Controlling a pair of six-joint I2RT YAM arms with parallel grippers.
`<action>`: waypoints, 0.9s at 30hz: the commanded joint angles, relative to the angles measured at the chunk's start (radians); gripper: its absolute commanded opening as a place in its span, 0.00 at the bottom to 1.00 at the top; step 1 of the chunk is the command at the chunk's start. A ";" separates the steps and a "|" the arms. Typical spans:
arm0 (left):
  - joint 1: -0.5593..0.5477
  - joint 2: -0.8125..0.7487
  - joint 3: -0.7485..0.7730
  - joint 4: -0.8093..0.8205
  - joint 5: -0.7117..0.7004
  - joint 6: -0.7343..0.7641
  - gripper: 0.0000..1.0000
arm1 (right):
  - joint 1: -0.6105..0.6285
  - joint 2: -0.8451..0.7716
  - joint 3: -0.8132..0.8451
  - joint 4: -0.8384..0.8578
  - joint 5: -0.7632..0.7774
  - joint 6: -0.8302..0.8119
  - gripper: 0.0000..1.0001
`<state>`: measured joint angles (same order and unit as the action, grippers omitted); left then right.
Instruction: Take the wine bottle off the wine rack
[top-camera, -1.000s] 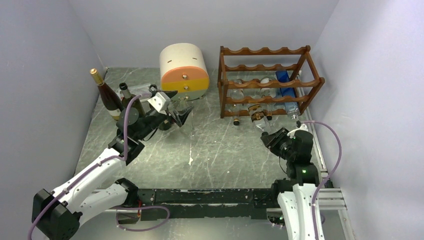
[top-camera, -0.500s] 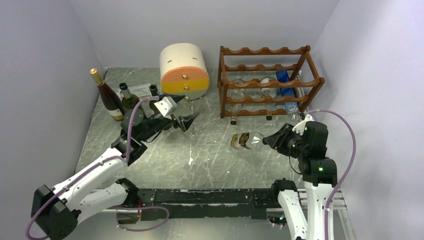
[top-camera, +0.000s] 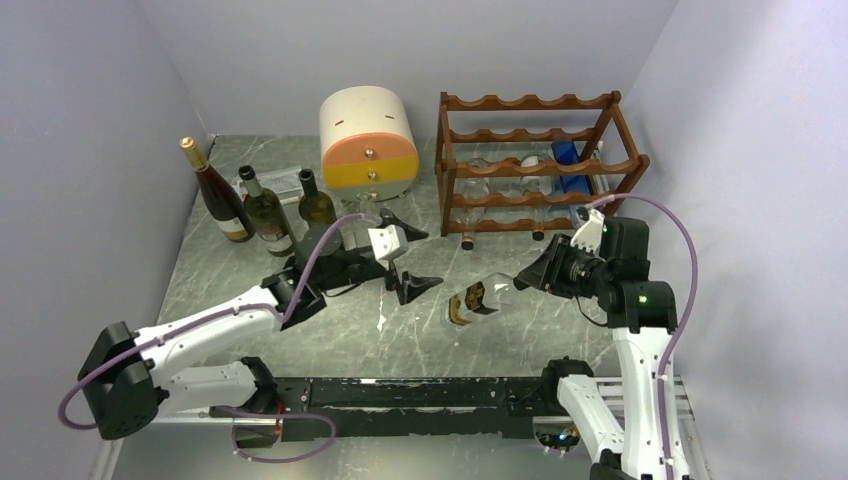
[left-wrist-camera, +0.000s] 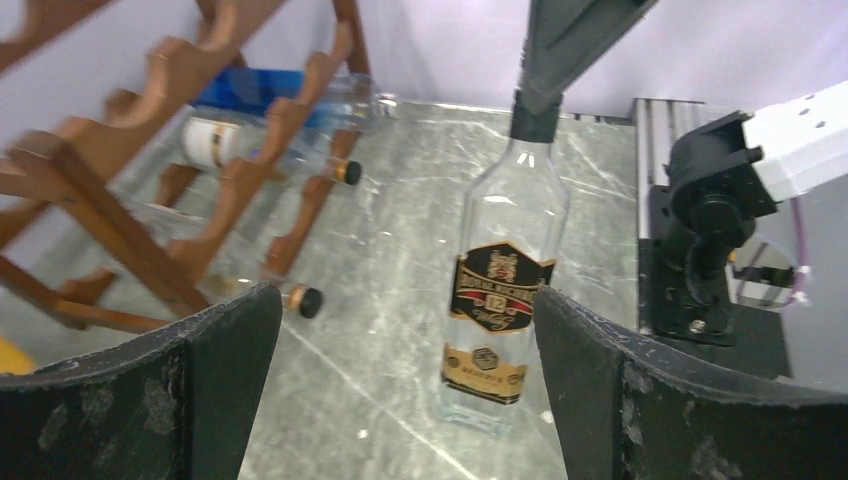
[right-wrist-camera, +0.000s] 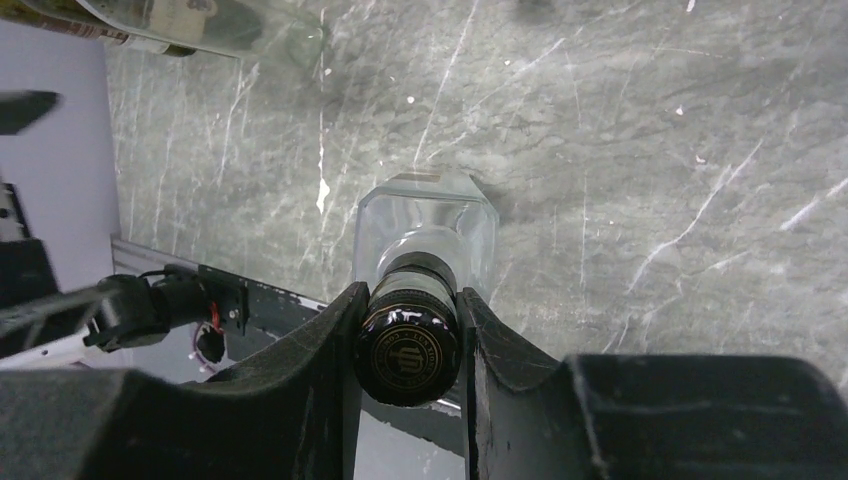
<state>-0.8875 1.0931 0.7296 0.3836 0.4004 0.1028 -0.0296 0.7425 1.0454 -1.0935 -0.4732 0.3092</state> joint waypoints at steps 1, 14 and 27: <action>-0.055 0.068 0.050 0.056 -0.029 -0.133 1.00 | 0.009 0.013 0.085 0.078 -0.116 0.009 0.00; -0.192 0.380 0.361 -0.209 -0.210 -0.135 0.99 | 0.013 0.097 0.146 0.062 -0.108 0.000 0.00; -0.227 0.638 0.569 -0.315 0.002 -0.008 0.98 | 0.018 0.108 0.135 0.065 -0.129 -0.039 0.00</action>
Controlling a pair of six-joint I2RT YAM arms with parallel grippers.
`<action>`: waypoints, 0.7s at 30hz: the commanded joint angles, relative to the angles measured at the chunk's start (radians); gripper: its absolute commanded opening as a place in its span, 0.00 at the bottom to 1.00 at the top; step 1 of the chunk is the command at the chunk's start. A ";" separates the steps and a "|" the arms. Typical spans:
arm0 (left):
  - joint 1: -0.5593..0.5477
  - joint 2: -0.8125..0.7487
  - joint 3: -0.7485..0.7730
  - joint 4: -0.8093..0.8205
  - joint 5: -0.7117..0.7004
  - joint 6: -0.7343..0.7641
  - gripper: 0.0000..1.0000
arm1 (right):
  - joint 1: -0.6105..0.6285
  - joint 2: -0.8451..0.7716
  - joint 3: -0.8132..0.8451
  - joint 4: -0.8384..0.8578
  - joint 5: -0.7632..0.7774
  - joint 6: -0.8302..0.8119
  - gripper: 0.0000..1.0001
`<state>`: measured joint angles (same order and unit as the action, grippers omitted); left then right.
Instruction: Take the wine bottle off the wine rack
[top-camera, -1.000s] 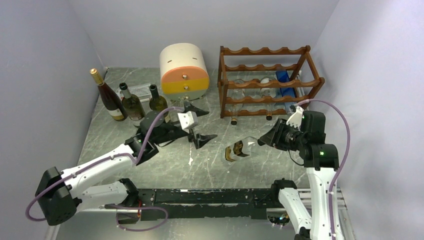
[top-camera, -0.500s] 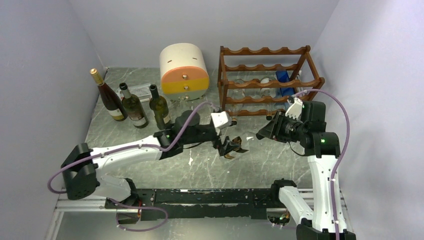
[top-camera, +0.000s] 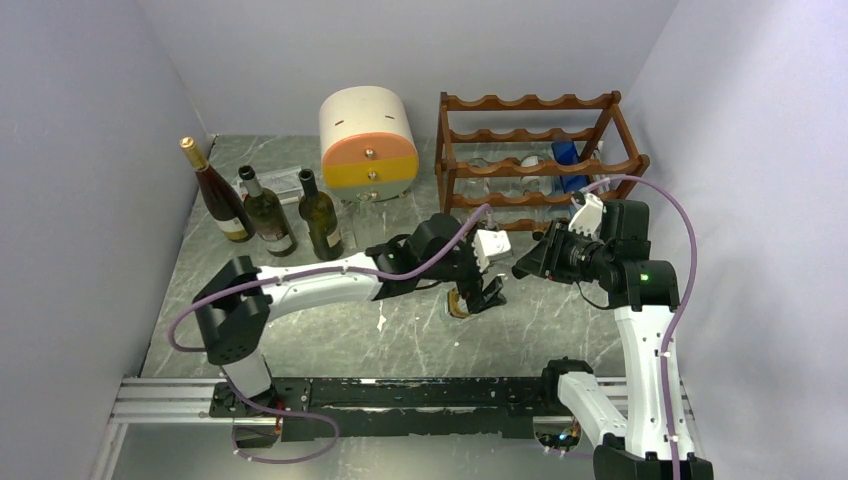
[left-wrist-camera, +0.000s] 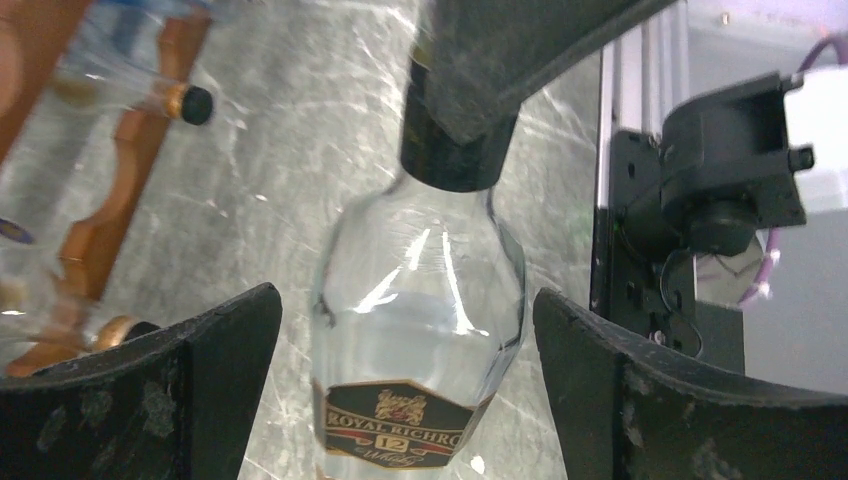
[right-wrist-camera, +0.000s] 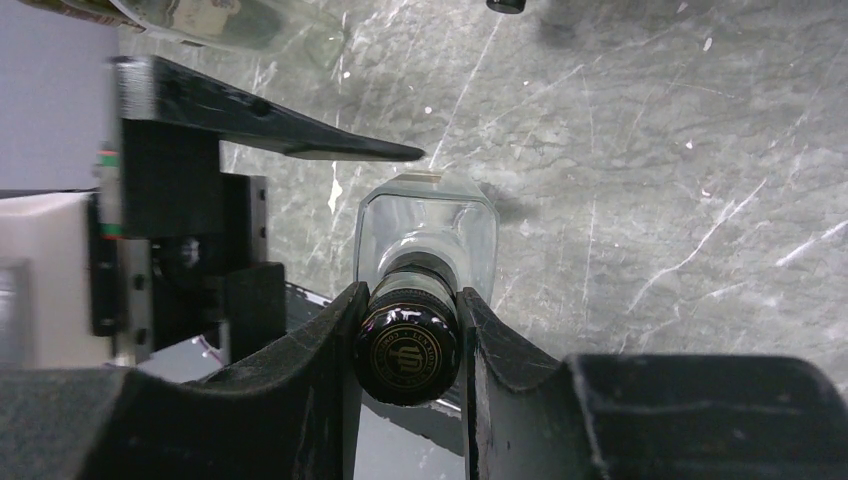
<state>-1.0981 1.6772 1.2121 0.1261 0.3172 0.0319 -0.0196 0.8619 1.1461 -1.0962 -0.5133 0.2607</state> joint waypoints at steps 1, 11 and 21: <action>-0.019 0.069 0.102 -0.084 0.096 0.074 0.97 | 0.009 -0.013 0.032 0.069 -0.092 0.009 0.00; -0.034 0.074 0.131 -0.224 0.031 0.164 0.55 | 0.044 -0.020 0.053 0.066 -0.136 -0.053 0.03; 0.000 -0.257 -0.122 -0.069 -0.097 0.047 0.25 | 0.060 -0.068 0.155 0.105 0.028 -0.044 1.00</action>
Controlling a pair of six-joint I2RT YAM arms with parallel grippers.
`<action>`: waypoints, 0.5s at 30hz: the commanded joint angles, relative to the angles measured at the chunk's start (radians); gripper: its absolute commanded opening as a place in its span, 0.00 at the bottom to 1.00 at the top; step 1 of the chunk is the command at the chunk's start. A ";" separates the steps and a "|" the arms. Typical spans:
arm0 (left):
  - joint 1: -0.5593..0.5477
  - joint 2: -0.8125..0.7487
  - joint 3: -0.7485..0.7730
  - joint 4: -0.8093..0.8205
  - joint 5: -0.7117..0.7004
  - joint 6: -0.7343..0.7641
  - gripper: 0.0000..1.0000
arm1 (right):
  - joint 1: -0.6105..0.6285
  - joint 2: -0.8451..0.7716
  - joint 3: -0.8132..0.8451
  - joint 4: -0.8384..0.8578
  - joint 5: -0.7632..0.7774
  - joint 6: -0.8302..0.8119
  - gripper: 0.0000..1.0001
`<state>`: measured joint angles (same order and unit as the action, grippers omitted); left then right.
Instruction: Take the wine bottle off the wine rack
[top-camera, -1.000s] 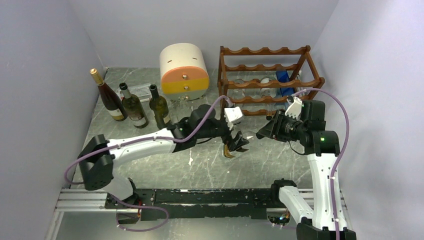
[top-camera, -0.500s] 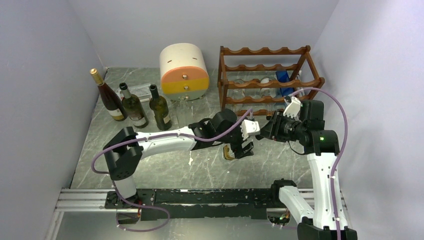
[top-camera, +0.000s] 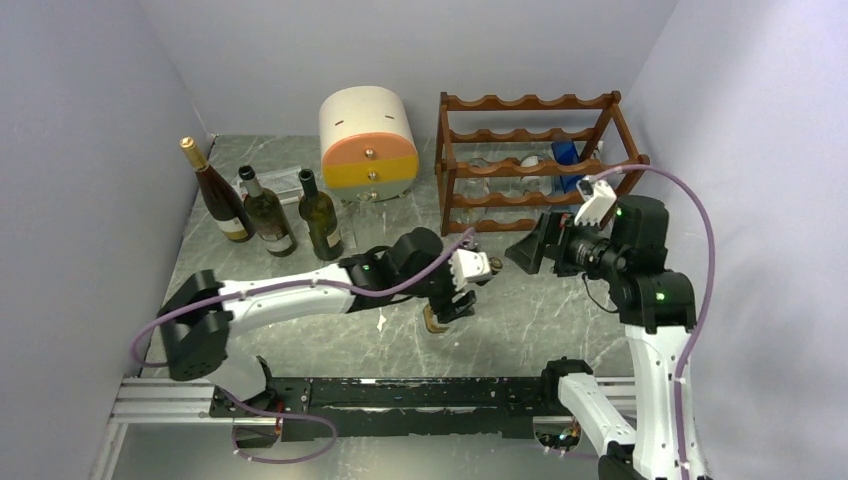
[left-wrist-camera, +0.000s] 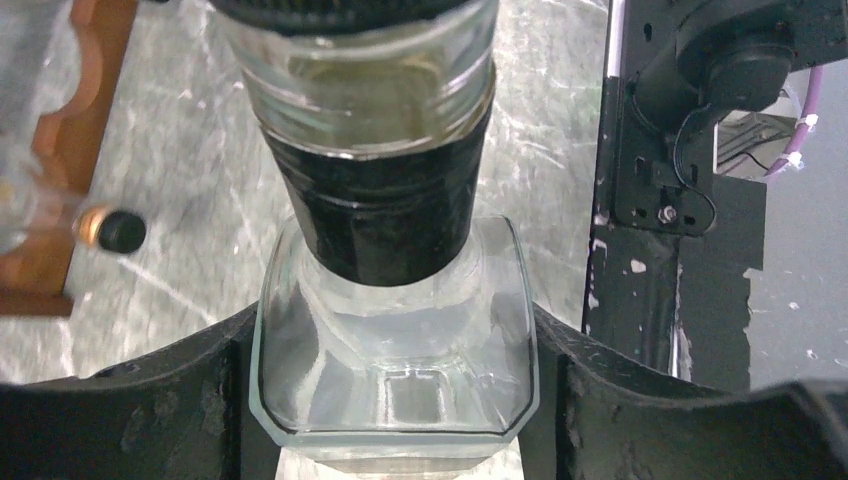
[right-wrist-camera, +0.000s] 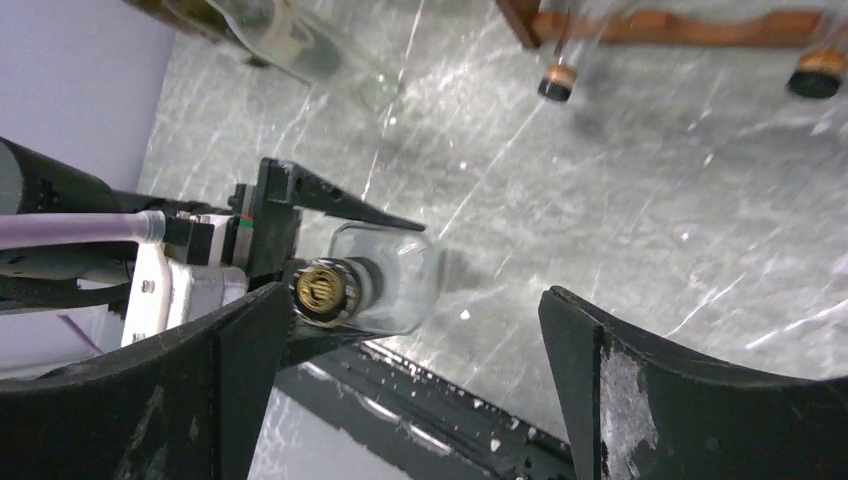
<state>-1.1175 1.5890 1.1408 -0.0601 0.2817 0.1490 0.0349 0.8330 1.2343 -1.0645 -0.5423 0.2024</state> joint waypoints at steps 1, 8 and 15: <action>0.023 -0.204 -0.076 0.131 -0.083 -0.090 0.24 | 0.004 -0.045 0.078 0.088 0.074 0.021 1.00; 0.064 -0.507 -0.273 0.105 -0.334 -0.201 0.23 | 0.006 -0.084 0.103 0.165 0.190 0.008 1.00; 0.158 -0.818 -0.447 0.033 -0.713 -0.285 0.20 | 0.037 -0.134 0.104 0.209 0.303 -0.034 1.00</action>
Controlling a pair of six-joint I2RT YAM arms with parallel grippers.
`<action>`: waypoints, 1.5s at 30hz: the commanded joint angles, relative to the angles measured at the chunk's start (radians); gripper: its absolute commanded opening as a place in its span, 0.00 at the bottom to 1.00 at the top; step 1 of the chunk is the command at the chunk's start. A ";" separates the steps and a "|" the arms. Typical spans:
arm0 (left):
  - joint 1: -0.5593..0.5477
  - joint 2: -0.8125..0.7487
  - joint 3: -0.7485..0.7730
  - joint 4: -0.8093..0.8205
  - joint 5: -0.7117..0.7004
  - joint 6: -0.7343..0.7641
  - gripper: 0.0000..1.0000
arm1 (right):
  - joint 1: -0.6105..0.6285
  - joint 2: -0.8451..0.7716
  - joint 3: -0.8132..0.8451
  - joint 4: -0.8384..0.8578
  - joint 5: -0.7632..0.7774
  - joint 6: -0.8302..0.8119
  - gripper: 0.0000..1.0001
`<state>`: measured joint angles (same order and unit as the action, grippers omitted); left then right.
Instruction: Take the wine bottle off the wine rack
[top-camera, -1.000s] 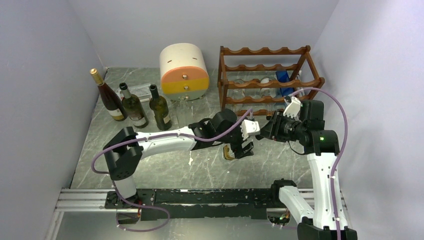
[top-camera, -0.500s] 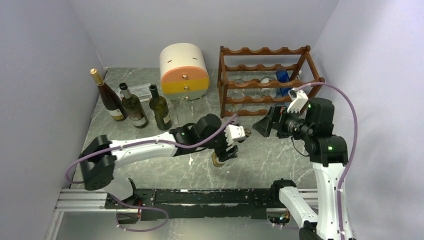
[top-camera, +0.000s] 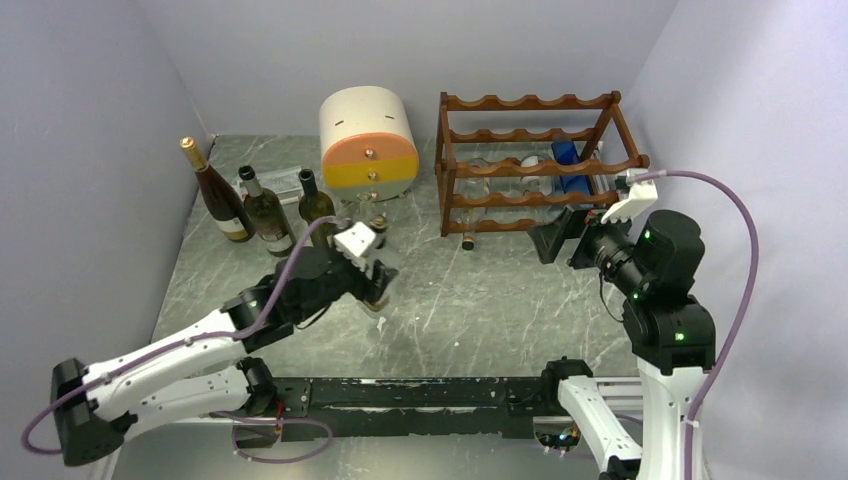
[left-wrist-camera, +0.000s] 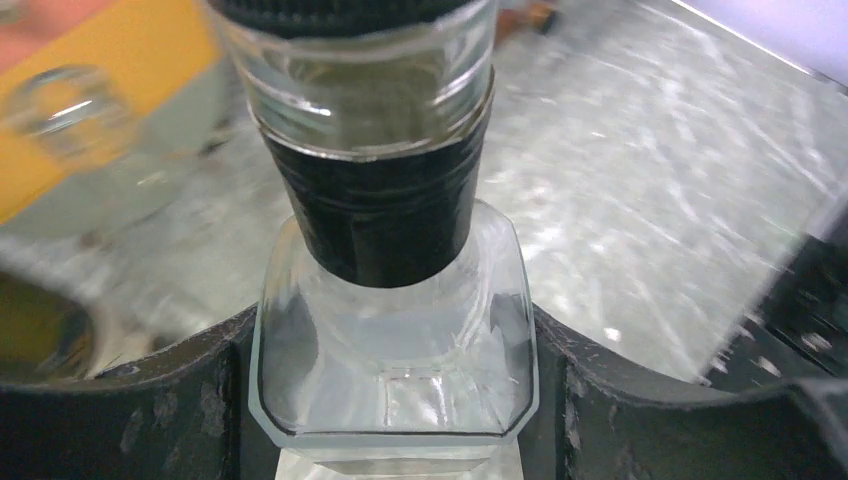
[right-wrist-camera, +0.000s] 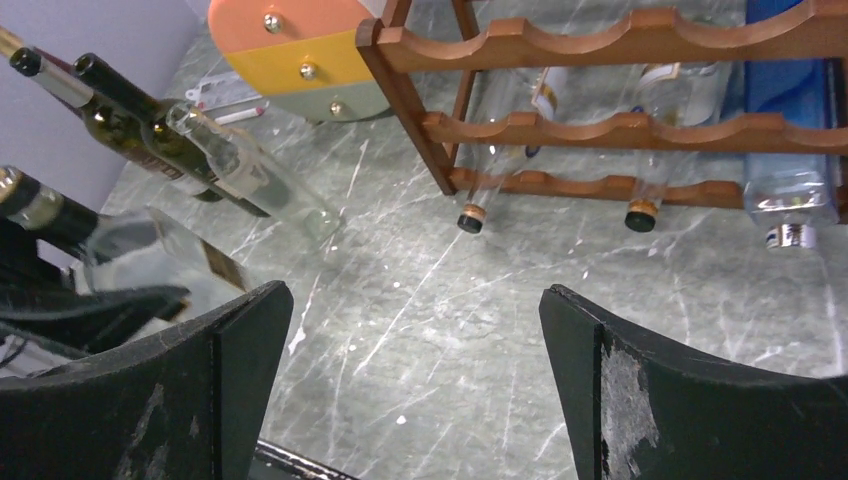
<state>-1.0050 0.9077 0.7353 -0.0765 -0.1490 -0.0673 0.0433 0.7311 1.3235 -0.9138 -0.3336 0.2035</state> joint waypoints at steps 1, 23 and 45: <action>0.056 -0.172 -0.063 0.041 -0.330 -0.076 0.18 | 0.040 -0.042 0.018 0.063 0.117 -0.042 1.00; 0.174 -0.337 -0.467 0.601 -0.586 0.087 0.25 | 0.229 -0.302 -0.101 0.150 0.419 -0.130 1.00; 0.213 -0.266 -0.342 0.171 -0.614 -0.189 0.92 | 0.233 -0.247 -0.122 0.163 0.400 -0.063 1.00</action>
<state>-0.7982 0.6807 0.3164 0.1909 -0.7361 -0.1921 0.2695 0.4599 1.1969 -0.7788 0.0750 0.1127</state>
